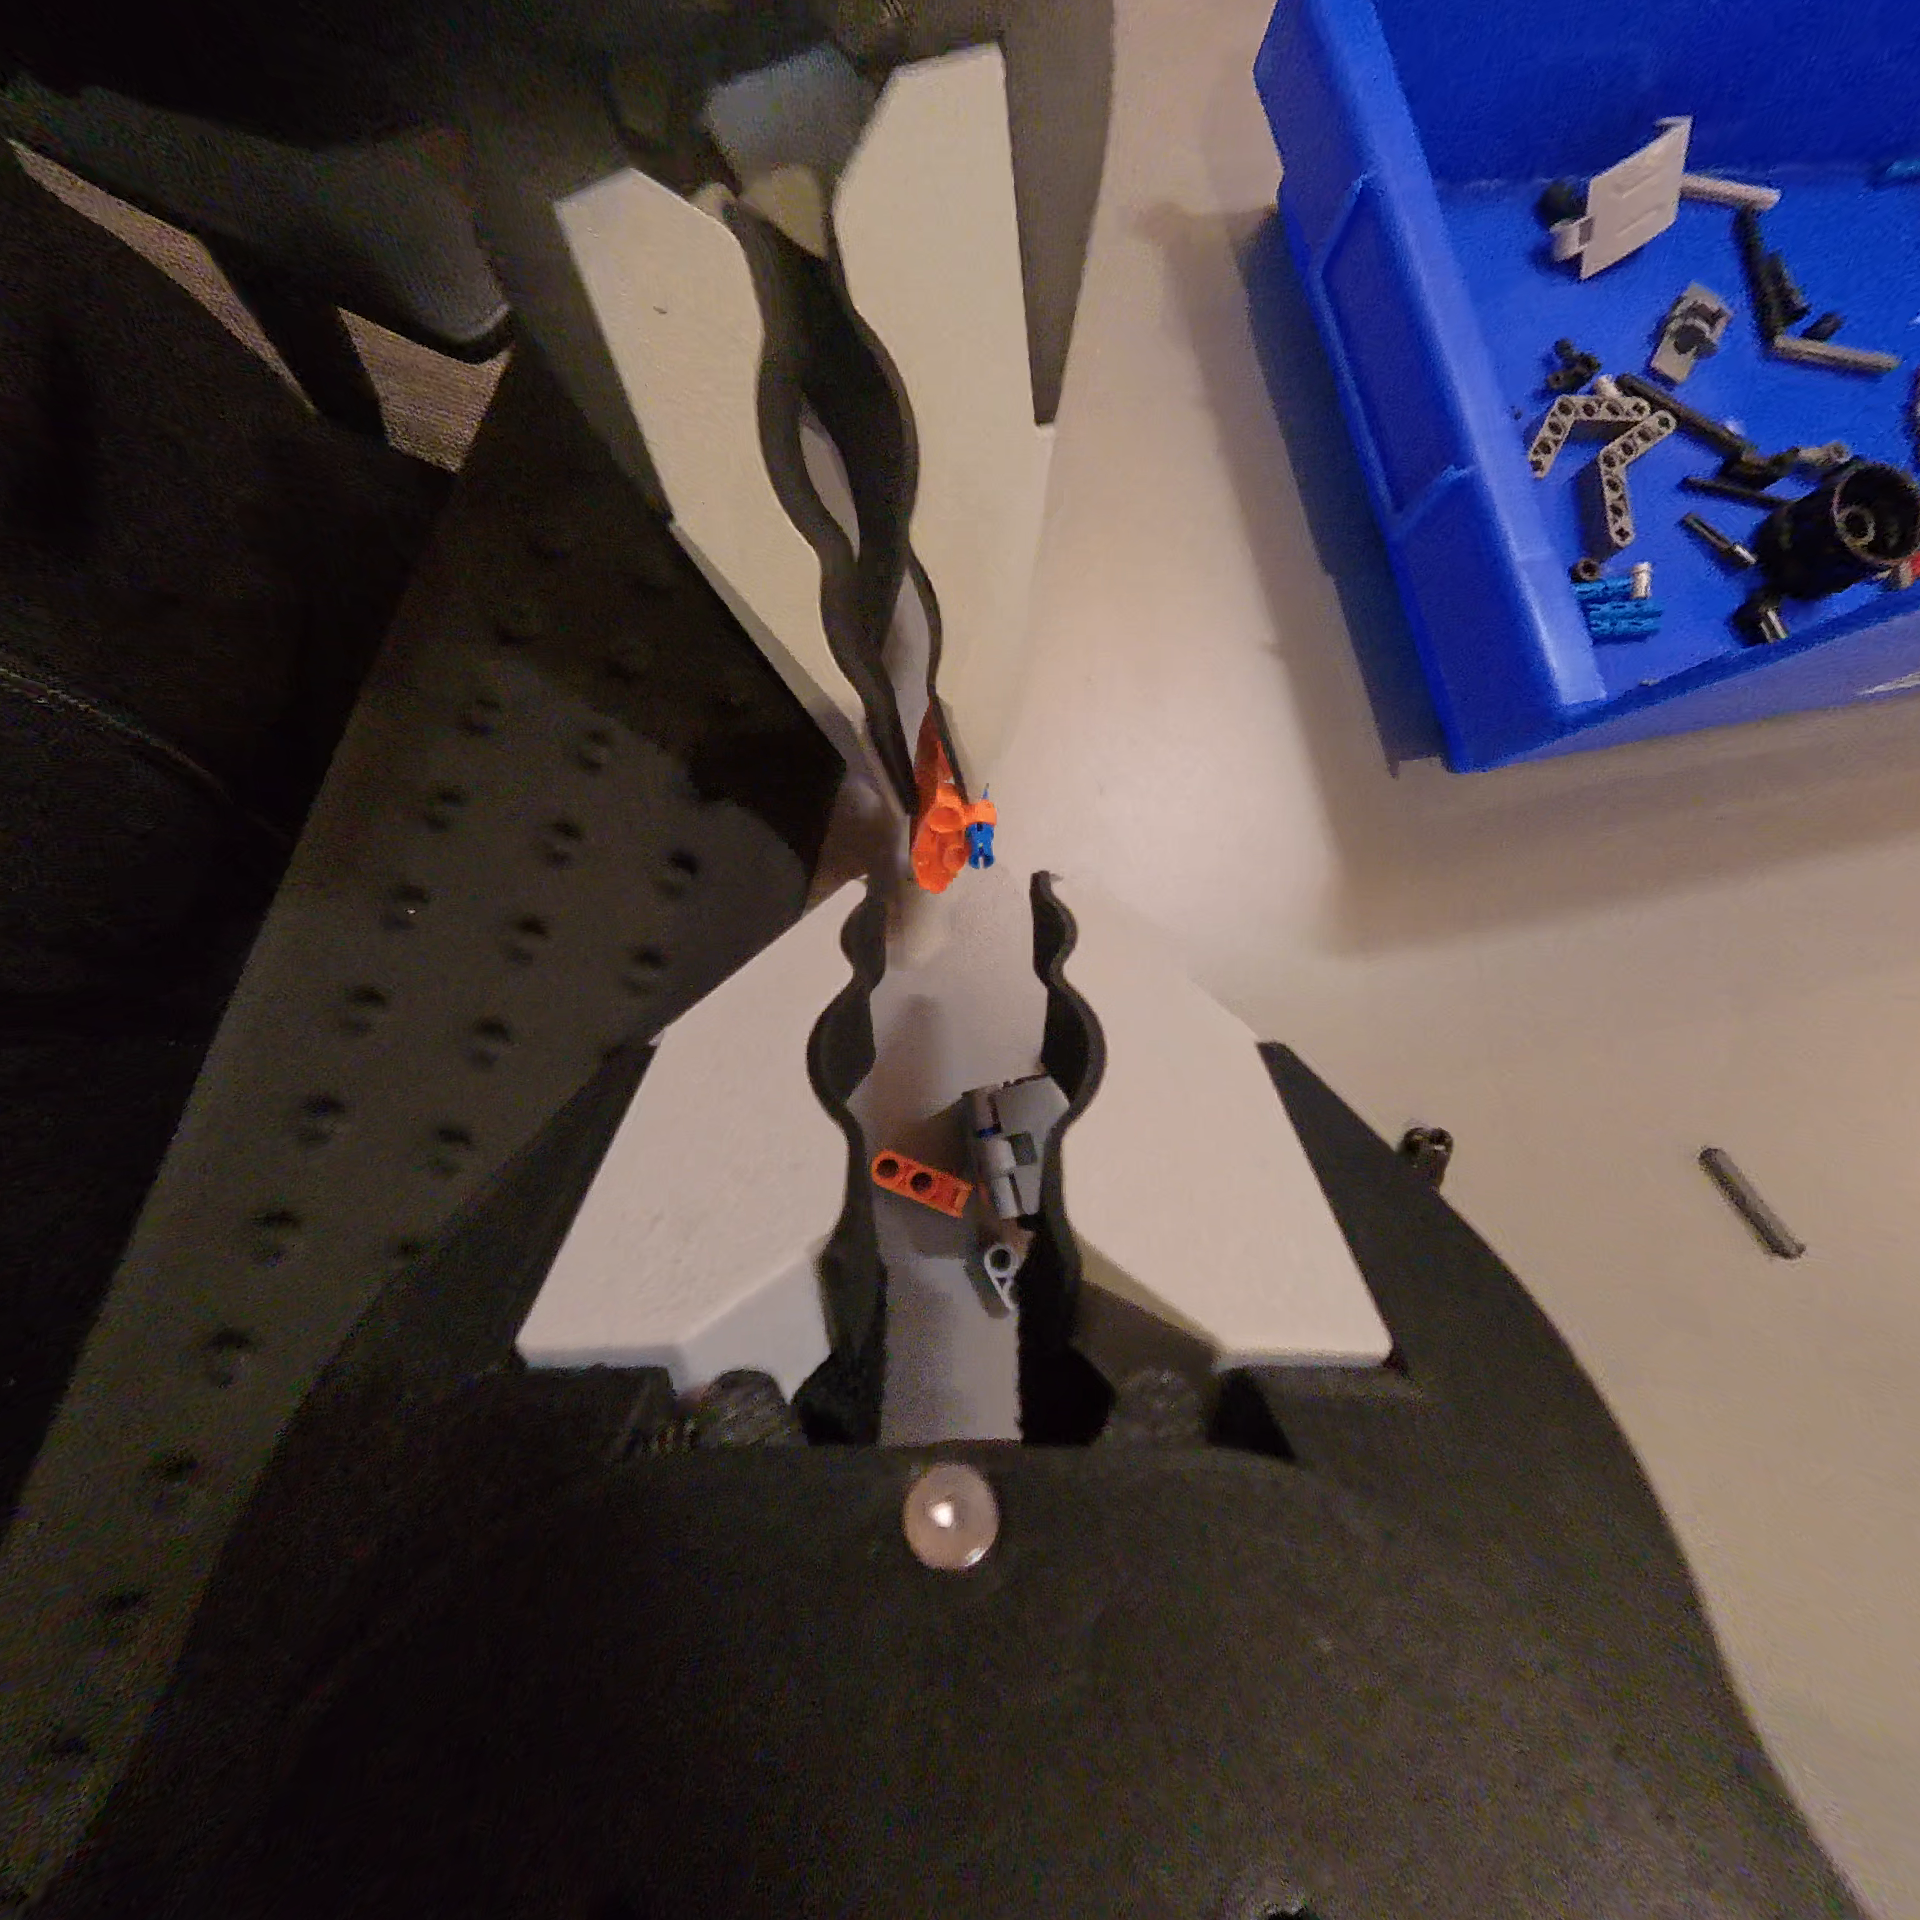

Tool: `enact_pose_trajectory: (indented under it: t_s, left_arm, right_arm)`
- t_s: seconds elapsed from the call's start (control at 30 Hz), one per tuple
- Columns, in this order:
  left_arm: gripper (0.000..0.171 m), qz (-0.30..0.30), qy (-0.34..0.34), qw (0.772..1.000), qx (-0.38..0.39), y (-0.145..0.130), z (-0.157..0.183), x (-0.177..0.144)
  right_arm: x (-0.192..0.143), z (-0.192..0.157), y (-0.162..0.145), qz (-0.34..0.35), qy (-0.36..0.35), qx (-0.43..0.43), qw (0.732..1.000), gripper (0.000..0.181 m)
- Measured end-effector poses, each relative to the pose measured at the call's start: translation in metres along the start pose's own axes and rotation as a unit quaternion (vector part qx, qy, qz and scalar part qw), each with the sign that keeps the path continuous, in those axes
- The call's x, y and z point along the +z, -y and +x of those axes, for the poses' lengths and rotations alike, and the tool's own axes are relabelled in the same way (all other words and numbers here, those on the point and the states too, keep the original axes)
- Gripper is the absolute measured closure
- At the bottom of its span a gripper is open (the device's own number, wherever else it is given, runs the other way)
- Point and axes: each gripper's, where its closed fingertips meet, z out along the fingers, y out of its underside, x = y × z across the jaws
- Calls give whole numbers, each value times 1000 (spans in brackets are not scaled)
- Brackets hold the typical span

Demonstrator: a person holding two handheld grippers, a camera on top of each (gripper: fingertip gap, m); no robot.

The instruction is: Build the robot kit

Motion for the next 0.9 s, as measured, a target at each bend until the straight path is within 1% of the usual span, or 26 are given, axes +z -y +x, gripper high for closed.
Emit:
enact_pose_trajectory:
  t_s: [0.13, 0.17, 0.2, 0.27, 0.33, 0.43, 0.47, 0.53, 0.57, 0.6, 0.63, 0.7, 0.8, 0.9]
  left_arm:
    - [167, 16, 13, 999, 27, 9, 4, -1]
    - [167, 15, 12, 999, 32, 10, 6, 0]
    - [167, 18, 19, 999, 39, 11, 5, 0]
    - [167, 14, 16, 999, 38, 10, 6, 2]
    - [168, 26, 18, 999, 39, 13, 5, 0]
    - [167, 54, 20, 998, 22, 21, 3, -3]
    - [163, 58, 23, 998, 18, 22, 1, -5]
    - [141, 52, 17, 998, -4, 19, -2, -3]
    - [135, 46, 10, 999, -13, 17, -2, -1]
    - [139, 51, 6, 999, -13, 19, -1, -1]
    - [150, 60, -7, 998, -8, 22, 2, -2]
    - [157, 56, -29, 998, -10, 24, 7, 1]
    - [158, 59, -37, 997, -13, 26, 6, 3]
    - [158, 65, -35, 997, -21, 28, 2, 3]
  right_arm:
    - [7, -4, 1, 2, 7, 8, 1000, 155]
    - [9, -6, 1, 2, 10, 6, 1000, 164]
    - [10, -7, 0, 0, 9, 3, 1000, 168]
    - [11, -8, -1, -5, 6, 1, 1000, 168]
    - [9, -8, -1, 2, 3, 0, 1000, 169]
    - [2, -7, 2, 27, 9, 16, 999, 169]
    - [0, -7, 2, 32, 10, 18, 999, 169]
    - [-3, -10, 4, 46, 16, 16, 999, 169]
    - [-4, -12, 5, 53, 19, 11, 998, 169]
    - [-4, -13, 4, 53, 17, 7, 998, 169]
    - [-4, -13, 4, 52, 13, 1, 999, 169]
    - [-5, -13, 4, 55, 10, -7, 998, 169]
    - [-7, -11, 2, 59, 7, -16, 998, 169]
    - [-10, -9, 3, 70, 6, -6, 998, 169]
